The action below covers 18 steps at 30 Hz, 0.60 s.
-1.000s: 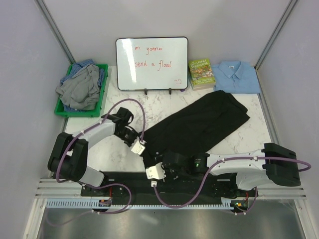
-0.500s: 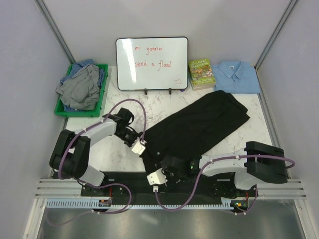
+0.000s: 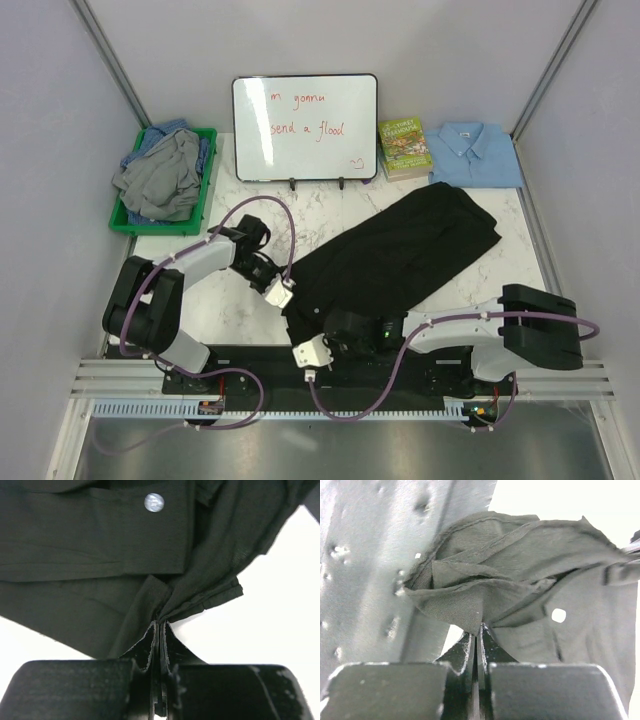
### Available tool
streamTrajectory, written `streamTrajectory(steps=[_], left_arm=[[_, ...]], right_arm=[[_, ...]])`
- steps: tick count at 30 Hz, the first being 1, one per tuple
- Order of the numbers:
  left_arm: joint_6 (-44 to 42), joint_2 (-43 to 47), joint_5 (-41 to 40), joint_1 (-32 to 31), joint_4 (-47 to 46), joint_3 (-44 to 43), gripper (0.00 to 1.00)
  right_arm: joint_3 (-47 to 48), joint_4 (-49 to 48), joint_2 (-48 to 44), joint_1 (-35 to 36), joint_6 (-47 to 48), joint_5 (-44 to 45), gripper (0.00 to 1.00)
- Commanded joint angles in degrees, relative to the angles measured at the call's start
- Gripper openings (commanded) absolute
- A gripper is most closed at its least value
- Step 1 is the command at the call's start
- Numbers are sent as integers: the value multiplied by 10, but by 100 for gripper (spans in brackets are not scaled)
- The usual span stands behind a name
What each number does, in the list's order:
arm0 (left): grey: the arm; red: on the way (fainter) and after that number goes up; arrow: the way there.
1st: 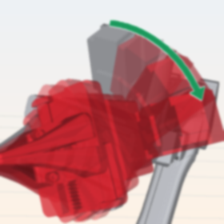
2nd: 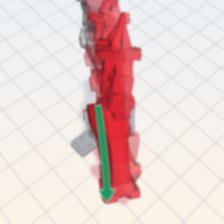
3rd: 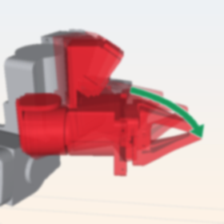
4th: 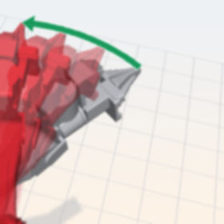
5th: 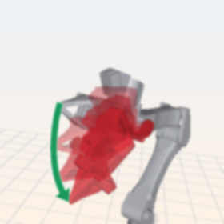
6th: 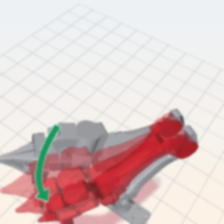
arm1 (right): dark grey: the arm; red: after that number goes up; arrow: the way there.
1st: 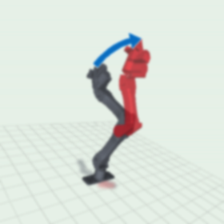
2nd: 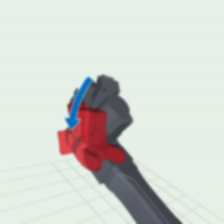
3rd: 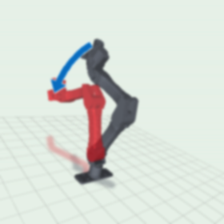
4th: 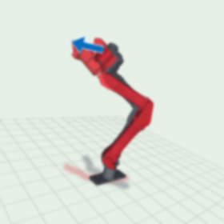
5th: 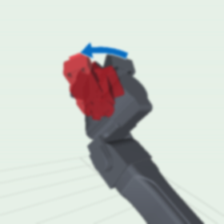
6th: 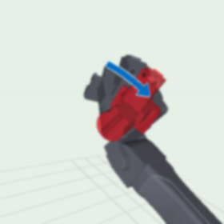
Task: Fold and stack the long sleeve shirts
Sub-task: Fold the shirt
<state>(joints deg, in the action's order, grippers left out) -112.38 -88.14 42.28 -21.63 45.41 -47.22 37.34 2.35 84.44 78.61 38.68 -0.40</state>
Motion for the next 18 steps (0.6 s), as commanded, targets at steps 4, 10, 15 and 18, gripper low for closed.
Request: streamTrajectory(steps=[4,10,15,18], left_arm=[[48,-10,82,-3,5,-118,2],[95,-55,107,-39,3,-220,2],[159,-145,108,-86,-33,-314,2],[208,-205,102,-114,-52,-392,2]], right_arm=[[28,60,-99,-27,-18,21,0],[29,148,-183,-80,-4,30,0],[2,221,-258,-151,19,44,0],[-9,253,-299,-206,38,39,0]])
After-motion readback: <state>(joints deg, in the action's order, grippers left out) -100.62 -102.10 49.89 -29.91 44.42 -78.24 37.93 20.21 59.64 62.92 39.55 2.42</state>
